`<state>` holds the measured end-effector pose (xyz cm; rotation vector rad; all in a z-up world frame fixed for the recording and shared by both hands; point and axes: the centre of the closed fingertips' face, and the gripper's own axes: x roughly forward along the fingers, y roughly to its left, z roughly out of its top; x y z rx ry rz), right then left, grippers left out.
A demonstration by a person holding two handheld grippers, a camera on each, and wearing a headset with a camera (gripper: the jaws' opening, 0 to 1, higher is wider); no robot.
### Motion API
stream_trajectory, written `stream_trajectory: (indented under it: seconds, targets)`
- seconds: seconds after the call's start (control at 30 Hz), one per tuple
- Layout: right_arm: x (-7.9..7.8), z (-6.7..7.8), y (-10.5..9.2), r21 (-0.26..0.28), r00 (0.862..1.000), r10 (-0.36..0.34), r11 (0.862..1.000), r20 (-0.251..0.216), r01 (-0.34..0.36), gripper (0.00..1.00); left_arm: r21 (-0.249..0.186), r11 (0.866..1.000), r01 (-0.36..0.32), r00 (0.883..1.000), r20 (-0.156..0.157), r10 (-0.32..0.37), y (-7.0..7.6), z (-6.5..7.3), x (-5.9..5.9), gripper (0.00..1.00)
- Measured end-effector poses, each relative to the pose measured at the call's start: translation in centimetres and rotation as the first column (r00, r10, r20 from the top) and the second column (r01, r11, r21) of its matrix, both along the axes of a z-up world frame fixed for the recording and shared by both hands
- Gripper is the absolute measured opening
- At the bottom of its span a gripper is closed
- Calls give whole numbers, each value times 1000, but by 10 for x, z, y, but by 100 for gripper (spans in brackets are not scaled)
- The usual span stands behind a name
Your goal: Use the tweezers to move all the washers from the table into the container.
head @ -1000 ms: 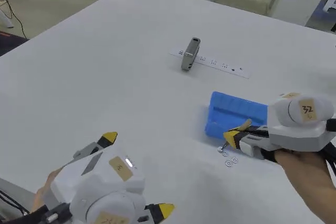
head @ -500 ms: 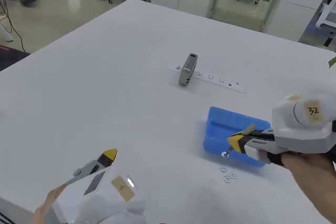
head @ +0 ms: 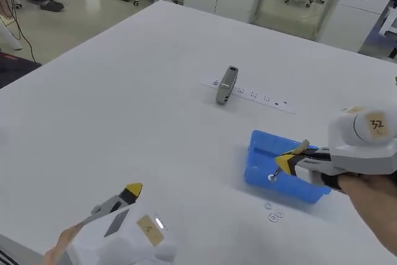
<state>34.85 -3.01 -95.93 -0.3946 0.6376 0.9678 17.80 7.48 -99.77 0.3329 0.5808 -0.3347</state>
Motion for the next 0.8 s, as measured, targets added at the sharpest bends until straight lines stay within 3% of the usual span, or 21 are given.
stream_trajectory:
  seconds: [0.23,0.8]
  targets:
    - [14,-1,3,-6,1000,-3,1000,8,3,1,8,1000,1,1000,-7,-1,0,-2,0,99]
    - [40,-23,0,-9,998,-56,998,-14,56,1,18,1000,-5,1000,-25,5,2,-6,-1,99]
